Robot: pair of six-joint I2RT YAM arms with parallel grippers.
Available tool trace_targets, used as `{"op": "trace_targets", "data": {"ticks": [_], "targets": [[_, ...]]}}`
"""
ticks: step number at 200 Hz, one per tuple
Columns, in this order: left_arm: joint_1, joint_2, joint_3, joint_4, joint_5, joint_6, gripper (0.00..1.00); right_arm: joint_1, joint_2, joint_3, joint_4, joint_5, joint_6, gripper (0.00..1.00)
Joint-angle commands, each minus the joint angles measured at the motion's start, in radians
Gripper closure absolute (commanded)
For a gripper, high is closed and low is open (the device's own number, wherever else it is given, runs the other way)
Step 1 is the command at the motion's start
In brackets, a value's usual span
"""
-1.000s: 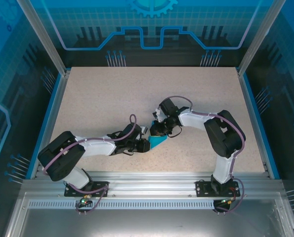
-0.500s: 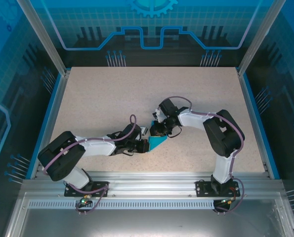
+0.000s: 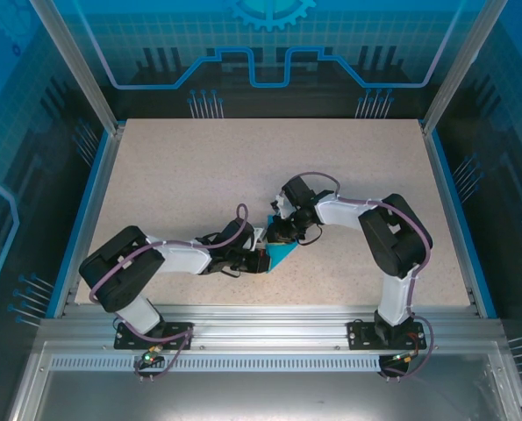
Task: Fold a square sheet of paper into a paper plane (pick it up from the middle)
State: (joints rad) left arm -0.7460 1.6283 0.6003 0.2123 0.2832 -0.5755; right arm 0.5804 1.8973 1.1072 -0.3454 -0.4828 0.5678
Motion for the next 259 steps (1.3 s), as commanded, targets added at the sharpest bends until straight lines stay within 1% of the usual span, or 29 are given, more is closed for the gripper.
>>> {"op": "trace_targets", "data": {"ticks": [1,20,43,53,80,89,99,114,148,169,199,226,259], "targets": [[-0.006,0.036,-0.019,-0.049,0.012,0.001,0.99,0.005,0.019,0.026,-0.025,-0.014,-0.019,0.84],[-0.007,0.029,-0.031,-0.050,0.007,-0.004,0.99,0.005,0.031,0.034,-0.035,-0.002,-0.021,0.84],[-0.011,0.011,-0.038,-0.051,0.015,-0.008,0.94,0.001,0.042,0.031,-0.027,0.001,-0.021,0.84],[-0.012,0.001,-0.039,-0.054,0.018,-0.006,0.88,0.002,0.048,0.031,-0.025,0.000,-0.021,0.84],[-0.012,-0.047,-0.049,-0.056,0.018,-0.016,0.80,0.000,0.059,0.025,-0.014,-0.008,-0.022,0.84],[-0.012,-0.072,-0.054,-0.053,0.018,-0.025,0.75,0.000,0.060,0.024,-0.014,-0.009,-0.025,0.84],[-0.012,-0.101,-0.060,-0.053,0.016,-0.032,0.73,0.001,0.062,0.024,-0.012,-0.012,-0.028,0.84],[-0.012,-0.141,-0.063,-0.062,-0.007,-0.044,0.68,0.001,0.064,0.024,-0.014,-0.016,-0.029,0.84],[-0.011,-0.200,-0.059,-0.096,-0.077,-0.076,0.64,0.001,0.058,0.019,-0.018,-0.021,-0.038,0.84],[-0.010,-0.186,-0.035,-0.103,-0.074,-0.093,0.62,0.000,0.059,0.016,-0.015,-0.025,-0.039,0.84],[-0.011,-0.157,-0.009,-0.113,-0.120,-0.127,0.60,0.001,0.056,0.013,-0.009,-0.028,-0.037,0.84],[-0.011,-0.128,0.005,-0.062,-0.091,-0.151,0.61,0.001,0.057,0.013,-0.005,-0.037,-0.037,0.84],[-0.012,-0.087,0.032,-0.040,-0.061,-0.153,0.60,0.001,0.049,0.011,-0.005,-0.038,-0.037,0.84]]}}
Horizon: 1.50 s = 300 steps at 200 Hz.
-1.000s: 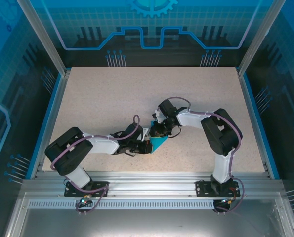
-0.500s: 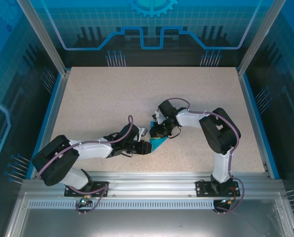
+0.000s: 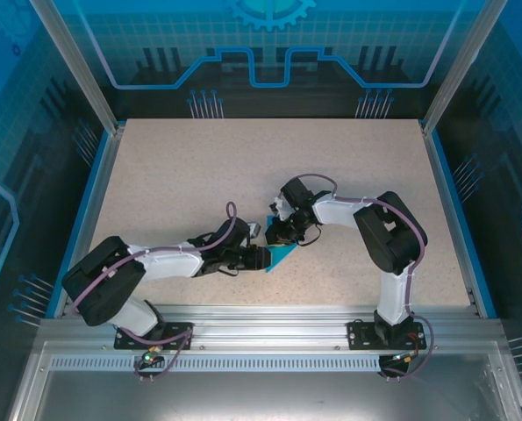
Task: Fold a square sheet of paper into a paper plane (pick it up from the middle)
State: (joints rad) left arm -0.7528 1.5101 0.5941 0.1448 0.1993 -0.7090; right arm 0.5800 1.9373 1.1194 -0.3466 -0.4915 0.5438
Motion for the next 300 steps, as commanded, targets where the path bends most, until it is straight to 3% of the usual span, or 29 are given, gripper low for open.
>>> {"op": "trace_targets", "data": {"ticks": [1,76,136,171,204,243,300], "targets": [[-0.004,0.033,0.039,0.027,0.023,-0.020,0.60,0.001,0.008,-0.001,-0.004,-0.030,-0.012,0.84],[-0.005,0.118,0.067,0.049,0.028,-0.030,0.76,0.001,-0.007,-0.002,-0.002,-0.038,-0.011,0.83],[-0.005,0.119,-0.048,0.187,0.011,-0.140,0.99,-0.007,-0.078,-0.010,-0.004,-0.041,-0.002,0.77],[-0.006,0.100,-0.114,0.218,-0.023,-0.185,1.00,-0.044,-0.178,-0.036,-0.009,-0.008,0.009,0.71],[-0.005,0.091,-0.128,0.220,-0.040,-0.196,1.00,-0.058,-0.200,-0.076,-0.002,-0.012,0.011,0.75],[-0.005,0.104,-0.121,0.217,-0.034,-0.196,1.00,-0.040,-0.168,-0.080,0.017,-0.052,0.008,0.81],[-0.006,0.113,-0.104,0.194,-0.025,-0.183,1.00,0.009,-0.074,-0.020,0.029,-0.082,0.018,0.81]]}}
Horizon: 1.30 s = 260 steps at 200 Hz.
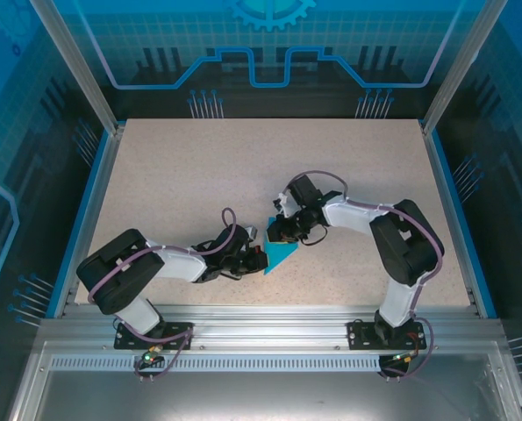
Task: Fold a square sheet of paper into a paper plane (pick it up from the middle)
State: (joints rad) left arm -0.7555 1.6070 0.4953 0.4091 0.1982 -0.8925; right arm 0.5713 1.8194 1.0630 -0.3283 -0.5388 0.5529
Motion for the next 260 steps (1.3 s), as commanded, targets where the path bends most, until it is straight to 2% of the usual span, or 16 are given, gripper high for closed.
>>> {"op": "trace_targets", "data": {"ticks": [1,49,135,222,248,260], "targets": [[-0.004,0.016,-0.005,-0.070,-0.024,0.000,1.00,0.017,0.046,0.037,0.012,-0.034,0.010,0.81],[-0.002,0.015,-0.002,-0.086,-0.015,0.007,1.00,0.012,0.123,0.037,0.011,0.022,0.006,0.82],[-0.028,-0.018,0.031,-0.132,0.036,0.033,0.85,0.005,0.142,0.013,0.008,0.040,-0.014,0.83],[-0.060,-0.026,0.027,-0.192,0.083,0.098,0.95,0.004,0.157,-0.001,0.008,0.065,-0.016,0.84],[-0.061,-0.028,0.021,-0.204,0.095,0.101,0.90,0.004,0.162,0.000,0.005,0.068,-0.018,0.84],[-0.061,-0.055,0.009,-0.199,0.088,0.087,0.85,0.004,0.163,0.000,0.003,0.067,-0.020,0.84]]}}
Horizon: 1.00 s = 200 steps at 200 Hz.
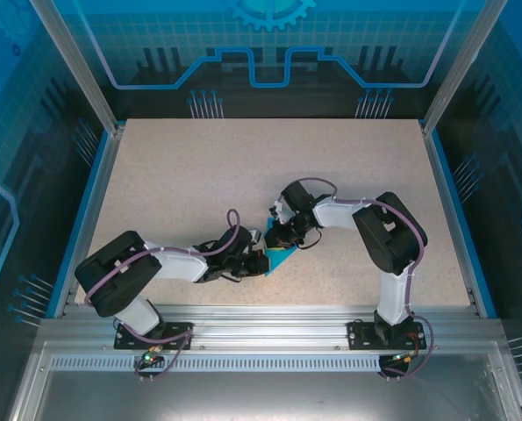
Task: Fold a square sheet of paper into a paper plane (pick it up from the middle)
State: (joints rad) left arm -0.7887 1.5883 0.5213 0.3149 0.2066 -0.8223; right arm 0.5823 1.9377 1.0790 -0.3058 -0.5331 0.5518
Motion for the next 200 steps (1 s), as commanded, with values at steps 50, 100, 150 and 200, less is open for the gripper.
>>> {"op": "trace_targets", "data": {"ticks": [50,100,150,200], "targets": [[-0.024,-0.256,0.033,-0.248,-0.034,0.021,0.69,-0.007,0.042,-0.025,-0.013,0.062,-0.021,0.85],[-0.010,-0.161,0.149,-0.236,-0.012,0.060,0.75,-0.007,0.044,-0.024,-0.007,0.058,-0.016,0.85],[-0.006,-0.065,0.155,-0.182,-0.012,0.066,0.78,-0.009,0.037,-0.022,-0.012,0.058,-0.016,0.85],[-0.001,0.004,0.141,-0.173,-0.008,0.060,0.79,-0.009,0.042,-0.021,-0.012,0.058,-0.016,0.85]]}}
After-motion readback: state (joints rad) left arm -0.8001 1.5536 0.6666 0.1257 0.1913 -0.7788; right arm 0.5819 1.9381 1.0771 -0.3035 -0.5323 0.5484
